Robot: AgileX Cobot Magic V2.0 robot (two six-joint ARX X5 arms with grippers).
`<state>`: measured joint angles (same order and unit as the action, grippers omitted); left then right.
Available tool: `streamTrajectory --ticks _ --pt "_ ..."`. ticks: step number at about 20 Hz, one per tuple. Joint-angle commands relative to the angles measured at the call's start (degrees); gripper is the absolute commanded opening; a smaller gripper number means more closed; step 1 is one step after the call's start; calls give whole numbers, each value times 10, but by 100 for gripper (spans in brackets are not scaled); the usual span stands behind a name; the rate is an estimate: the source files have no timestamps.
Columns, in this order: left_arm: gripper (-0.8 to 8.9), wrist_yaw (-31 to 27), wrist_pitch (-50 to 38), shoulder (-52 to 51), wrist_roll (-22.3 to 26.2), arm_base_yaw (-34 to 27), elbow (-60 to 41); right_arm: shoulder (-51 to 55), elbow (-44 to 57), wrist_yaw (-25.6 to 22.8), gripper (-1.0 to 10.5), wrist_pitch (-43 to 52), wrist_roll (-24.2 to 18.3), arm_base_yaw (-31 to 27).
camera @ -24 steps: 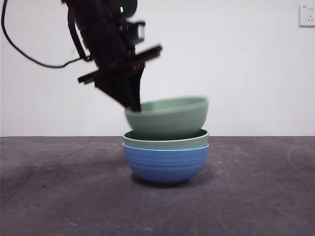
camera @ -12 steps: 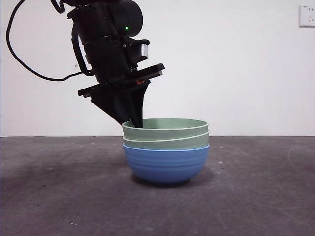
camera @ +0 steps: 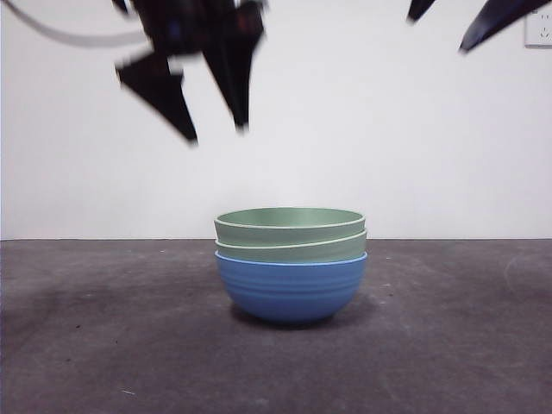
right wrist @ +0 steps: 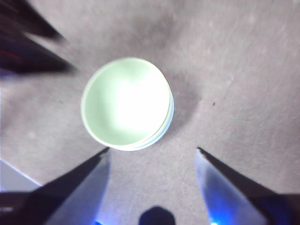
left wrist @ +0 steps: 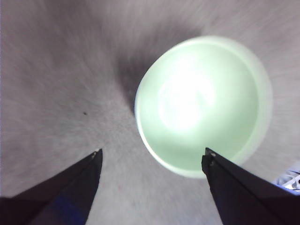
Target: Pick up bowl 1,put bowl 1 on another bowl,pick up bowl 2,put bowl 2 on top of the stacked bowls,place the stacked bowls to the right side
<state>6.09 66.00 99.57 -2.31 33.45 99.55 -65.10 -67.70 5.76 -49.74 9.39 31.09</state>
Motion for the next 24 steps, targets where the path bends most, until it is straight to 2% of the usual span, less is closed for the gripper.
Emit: streamTrajectory --ticks 1,4,10,12,20,24 --pt "360 -1 52 -27 24 2 44 -48 0 -1 472 28 16 0" --pt "360 -1 97 -73 26 2 88 -120 0 3 474 68 37 0" --pt "360 -1 104 -177 26 2 95 -264 0 7 474 110 68 -3" --pt "360 -1 108 -198 26 2 95 -299 0 33 474 125 84 -6" --pt "360 0 129 -216 25 2 95 -344 0 48 460 142 101 -7" --pt "359 0 129 -216 25 2 95 -350 0 49 337 148 105 -7"
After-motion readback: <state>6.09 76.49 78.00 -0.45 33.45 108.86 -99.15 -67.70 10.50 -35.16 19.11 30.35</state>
